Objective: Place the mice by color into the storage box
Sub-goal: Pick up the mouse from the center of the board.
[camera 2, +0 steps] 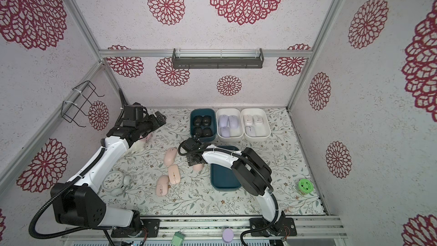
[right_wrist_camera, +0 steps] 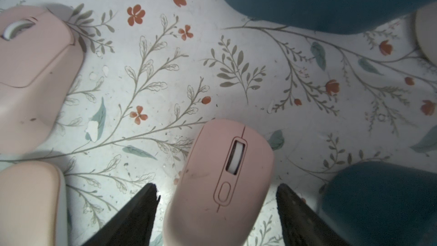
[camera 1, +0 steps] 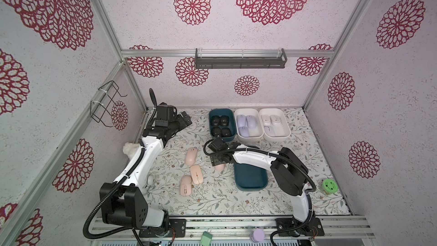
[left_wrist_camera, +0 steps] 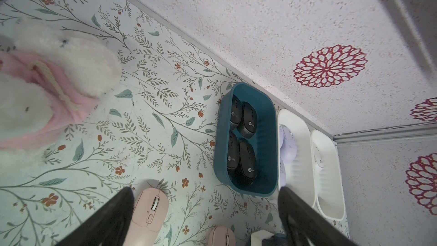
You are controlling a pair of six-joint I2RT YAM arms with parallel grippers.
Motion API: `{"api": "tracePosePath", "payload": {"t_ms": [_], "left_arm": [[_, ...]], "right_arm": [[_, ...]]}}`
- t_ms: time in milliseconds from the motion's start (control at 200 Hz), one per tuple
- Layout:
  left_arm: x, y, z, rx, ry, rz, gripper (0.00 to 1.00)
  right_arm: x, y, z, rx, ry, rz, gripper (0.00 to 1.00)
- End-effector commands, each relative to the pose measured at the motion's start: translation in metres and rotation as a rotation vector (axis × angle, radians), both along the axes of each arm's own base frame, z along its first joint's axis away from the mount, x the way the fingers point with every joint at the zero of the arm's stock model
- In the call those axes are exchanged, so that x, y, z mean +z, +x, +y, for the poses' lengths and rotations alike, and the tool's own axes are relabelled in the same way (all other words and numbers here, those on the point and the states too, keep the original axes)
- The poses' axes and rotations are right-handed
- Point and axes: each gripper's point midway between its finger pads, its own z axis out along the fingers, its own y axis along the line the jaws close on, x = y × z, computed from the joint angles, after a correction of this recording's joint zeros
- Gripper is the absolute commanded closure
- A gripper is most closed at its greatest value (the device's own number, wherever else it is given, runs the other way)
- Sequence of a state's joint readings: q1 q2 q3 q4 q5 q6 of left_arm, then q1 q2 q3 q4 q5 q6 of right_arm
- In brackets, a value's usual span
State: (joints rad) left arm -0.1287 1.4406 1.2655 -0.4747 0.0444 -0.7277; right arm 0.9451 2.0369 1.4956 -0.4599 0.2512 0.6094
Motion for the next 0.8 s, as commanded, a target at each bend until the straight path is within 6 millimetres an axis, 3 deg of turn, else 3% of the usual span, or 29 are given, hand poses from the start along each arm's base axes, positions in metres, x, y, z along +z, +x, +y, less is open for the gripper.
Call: {"api": "tracePosePath", "payload": {"t_ms": [0,280,440,555,666,796], "left_arm": [[0.008,0.007,0.001,0.008,-0.016,-0.026,0.03],[0.006,0.007,0.000,0.004,-0.023,-0.020,0.03],[0.008,0.007,0.003,0.013,-0.007,-0.024,0.03],[0.007,0.007,0.006,0.023,0.008,-0.024,0.03],[0.007,0.007,0.007,0.024,0.015,-0.024,0.03],[0.011,0.006,0.008,0.025,0.010,-0.033,0.03]], "right_arm": [[-0.005,-0.005,0.001,-0.041,0.018,0.043,0.18],[-0.013,-0.014,0.019,-0.021,0.088,0.073,0.19],[-0.018,-0.003,0.028,0.015,0.070,0.033,0.25],[-0.024,0.007,0.024,0.014,0.005,-0.003,0.30],[-0.016,0.008,0.021,0.017,-0.009,-0.037,0.38],[0.010,0.005,0.022,0.053,0.015,-0.101,0.45]]}}
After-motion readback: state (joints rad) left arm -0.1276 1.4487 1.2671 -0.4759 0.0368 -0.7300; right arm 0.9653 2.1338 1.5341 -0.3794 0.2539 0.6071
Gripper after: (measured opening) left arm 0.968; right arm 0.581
